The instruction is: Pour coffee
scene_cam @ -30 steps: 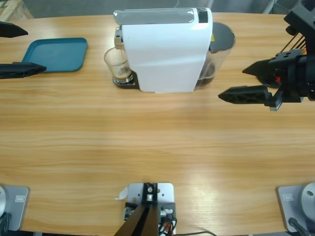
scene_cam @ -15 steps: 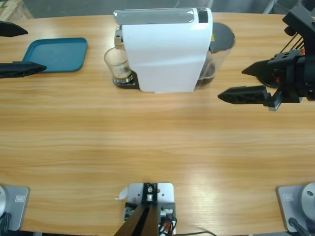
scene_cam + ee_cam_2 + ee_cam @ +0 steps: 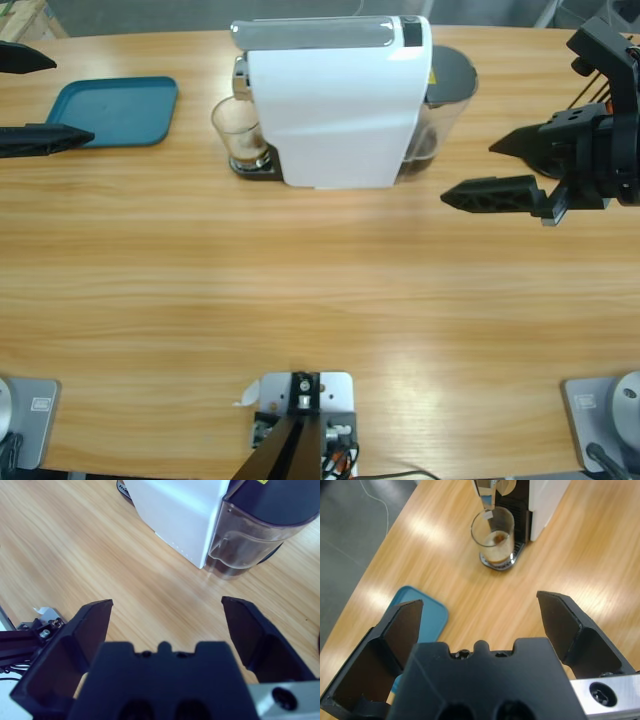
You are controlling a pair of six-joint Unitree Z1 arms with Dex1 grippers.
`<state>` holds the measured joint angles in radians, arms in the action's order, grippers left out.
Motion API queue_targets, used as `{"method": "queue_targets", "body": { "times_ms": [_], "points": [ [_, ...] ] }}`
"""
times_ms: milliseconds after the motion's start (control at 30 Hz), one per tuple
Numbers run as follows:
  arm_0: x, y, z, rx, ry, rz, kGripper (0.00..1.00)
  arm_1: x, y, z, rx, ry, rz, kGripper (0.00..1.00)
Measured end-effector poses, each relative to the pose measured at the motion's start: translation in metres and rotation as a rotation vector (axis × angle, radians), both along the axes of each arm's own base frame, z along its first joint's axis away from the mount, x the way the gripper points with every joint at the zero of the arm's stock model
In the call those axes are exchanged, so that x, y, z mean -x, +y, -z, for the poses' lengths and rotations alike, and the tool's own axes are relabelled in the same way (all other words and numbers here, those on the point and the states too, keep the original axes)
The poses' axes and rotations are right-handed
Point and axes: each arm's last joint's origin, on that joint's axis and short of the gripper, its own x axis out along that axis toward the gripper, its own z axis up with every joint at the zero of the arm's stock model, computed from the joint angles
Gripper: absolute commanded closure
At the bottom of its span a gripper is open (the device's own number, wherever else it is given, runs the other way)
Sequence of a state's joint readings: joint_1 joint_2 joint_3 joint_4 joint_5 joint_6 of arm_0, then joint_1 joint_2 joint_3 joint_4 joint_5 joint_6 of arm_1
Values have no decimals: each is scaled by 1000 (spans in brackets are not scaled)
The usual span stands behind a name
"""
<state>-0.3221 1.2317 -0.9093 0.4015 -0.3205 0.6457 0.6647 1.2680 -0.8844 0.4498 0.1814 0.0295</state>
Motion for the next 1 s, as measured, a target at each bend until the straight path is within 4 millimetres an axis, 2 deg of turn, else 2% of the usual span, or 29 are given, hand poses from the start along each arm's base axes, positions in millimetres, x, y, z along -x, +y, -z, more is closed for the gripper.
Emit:
{"method": "queue_targets", "body": {
  "times_ms": [233,400,700,1000],
  "points": [
    [0,0,1,-1,2,0,0,0,0,0,1,1,0,0],
    [1,0,11,2,4,11,0,0,0,0,1,1,0,0],
    [-15,-10,19,52,-25,86,0,-2,2,3,2,17,-8,0],
    [-33,-19,63,35,15,188,0,-3,4,5,6,24,-9,0]
  ]
}}
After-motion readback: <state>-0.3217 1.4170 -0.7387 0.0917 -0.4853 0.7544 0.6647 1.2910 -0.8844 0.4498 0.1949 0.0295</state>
